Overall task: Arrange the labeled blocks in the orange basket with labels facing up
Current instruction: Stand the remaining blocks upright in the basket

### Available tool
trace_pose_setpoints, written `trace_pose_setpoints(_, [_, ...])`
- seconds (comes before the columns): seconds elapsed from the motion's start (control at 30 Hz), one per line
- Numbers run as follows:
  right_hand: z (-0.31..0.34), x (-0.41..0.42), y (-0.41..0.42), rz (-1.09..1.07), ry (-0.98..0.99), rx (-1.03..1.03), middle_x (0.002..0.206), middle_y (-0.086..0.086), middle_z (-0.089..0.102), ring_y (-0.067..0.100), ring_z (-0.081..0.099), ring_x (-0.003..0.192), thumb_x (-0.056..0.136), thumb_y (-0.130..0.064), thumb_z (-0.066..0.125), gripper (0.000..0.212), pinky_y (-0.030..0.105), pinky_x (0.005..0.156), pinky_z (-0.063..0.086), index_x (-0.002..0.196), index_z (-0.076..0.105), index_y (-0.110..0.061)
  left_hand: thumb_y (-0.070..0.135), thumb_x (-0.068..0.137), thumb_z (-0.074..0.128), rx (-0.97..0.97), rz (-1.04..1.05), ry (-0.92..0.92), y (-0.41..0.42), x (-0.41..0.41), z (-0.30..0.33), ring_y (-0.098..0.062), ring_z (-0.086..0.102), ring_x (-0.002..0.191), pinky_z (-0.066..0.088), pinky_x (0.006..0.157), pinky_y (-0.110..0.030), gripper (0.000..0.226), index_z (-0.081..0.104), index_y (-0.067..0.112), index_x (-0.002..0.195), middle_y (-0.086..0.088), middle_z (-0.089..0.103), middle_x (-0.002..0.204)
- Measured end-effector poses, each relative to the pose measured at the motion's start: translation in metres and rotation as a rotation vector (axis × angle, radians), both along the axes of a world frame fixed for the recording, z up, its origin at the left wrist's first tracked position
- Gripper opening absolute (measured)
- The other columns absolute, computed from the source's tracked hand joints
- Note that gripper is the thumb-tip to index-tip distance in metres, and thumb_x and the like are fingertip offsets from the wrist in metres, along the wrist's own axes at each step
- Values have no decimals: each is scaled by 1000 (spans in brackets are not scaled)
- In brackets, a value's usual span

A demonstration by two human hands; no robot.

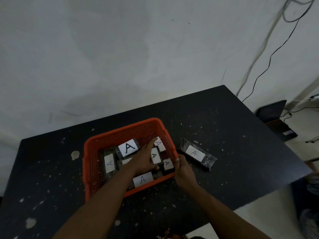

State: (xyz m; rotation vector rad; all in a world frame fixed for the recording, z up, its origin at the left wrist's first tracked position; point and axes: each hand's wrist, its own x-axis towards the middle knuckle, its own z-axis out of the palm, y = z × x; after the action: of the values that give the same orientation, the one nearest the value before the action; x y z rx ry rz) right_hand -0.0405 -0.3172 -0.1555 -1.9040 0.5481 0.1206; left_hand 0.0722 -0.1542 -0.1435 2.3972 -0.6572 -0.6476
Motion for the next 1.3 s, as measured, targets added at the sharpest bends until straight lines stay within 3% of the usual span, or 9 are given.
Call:
trace_pose_setpoints(0.33, [0, 0, -1, 26, -26, -31, 92, -7, 63, 6, 64, 72, 103, -37, 29, 15, 17, 54, 45, 100, 43, -42, 37, 72, 83, 122, -82, 24, 7, 7, 0, -24, 26, 145, 33, 110, -36, 123, -11, 44, 151, -2, 10, 164])
trace_pose_setpoints(0.5, [0, 1, -2, 13, 11, -7, 92, -3, 65, 12, 66, 75, 103, -38, 29, 16, 25, 58, 50, 100, 45, -40, 36, 72, 83, 209, -137, -33, 4, 11, 4, -27, 37, 139, 41, 107, -39, 125, -13, 41, 151, -7, 16, 163])
trace_pose_setpoints(0.63, [1, 0, -7, 18, 31, 29, 89, -2, 66, 9, 64, 70, 102, -40, 30, 17, 23, 56, 47, 102, 47, -40, 47, 68, 82, 216, -129, -67, 2, 9, 13, -29, 22, 145, 27, 116, -45, 122, -2, 33, 155, -8, 21, 160])
trace_pose_setpoints(0.73, [2, -1, -21, 1, -29, -34, 89, -2, 66, 9, 63, 74, 100, -42, 34, 21, 29, 62, 53, 97, 54, -37, 49, 78, 72, 55, -3, -183, 2, -6, 20, -24, 32, 139, 32, 113, -45, 88, 26, 27, 150, -3, 36, 149])
trace_pose_setpoints(0.8, [0, -1, -38, -51, -96, -318, 106, -1, 64, 11, 58, 95, 98, -35, 45, 15, 36, 83, 53, 105, 57, -30, 44, 83, 67, -60, 50, -307, 4, -25, 18, -13, 44, 121, 42, 102, -38, 53, 48, 29, 131, 5, 48, 128])
trace_pose_setpoints(0.9, [-6, 2, -60, -15, -66, -703, 134, 6, 49, 23, 38, 128, 89, -31, 60, 39, 47, 108, 34, 126, 53, -22, 48, 88, 59, -66, -29, -234, 7, -55, 9, -3, 50, 100, 49, 89, -29, 26, 58, 34, 110, 13, 54, 109])
trace_pose_setpoints(1.07, [-15, 5, -83, 108, 188, -799, 158, 9, 18, 31, 3, 147, 83, -32, 67, 73, 56, 115, 0, 146, 30, -25, 57, 95, 42, 42, -85, -104, 5, -71, -6, -6, 54, 88, 50, 86, -35, 38, 68, 32, 107, 11, 60, 96])
trace_pose_setpoints(1.2, [-19, 0, -91, 140, 267, -793, 155, 10, 23, 34, 15, 144, 87, -24, 62, 71, 64, 114, 7, 146, 25, -27, 68, 90, 30, 102, -107, -103, 6, -72, -8, -7, 53, 88, 50, 83, -34, 54, 66, 34, 112, 8, 59, 97])
trace_pose_setpoints(1.3, [-17, -3, -90, 143, 268, -790, 151, 11, 28, 34, 24, 140, 86, -23, 64, 70, 62, 114, 16, 145, 27, -28, 67, 92, 31, 122, -107, -106, 6, -72, -8, -8, 54, 87, 50, 83, -35, 52, 66, 34, 113, 7, 60, 97])
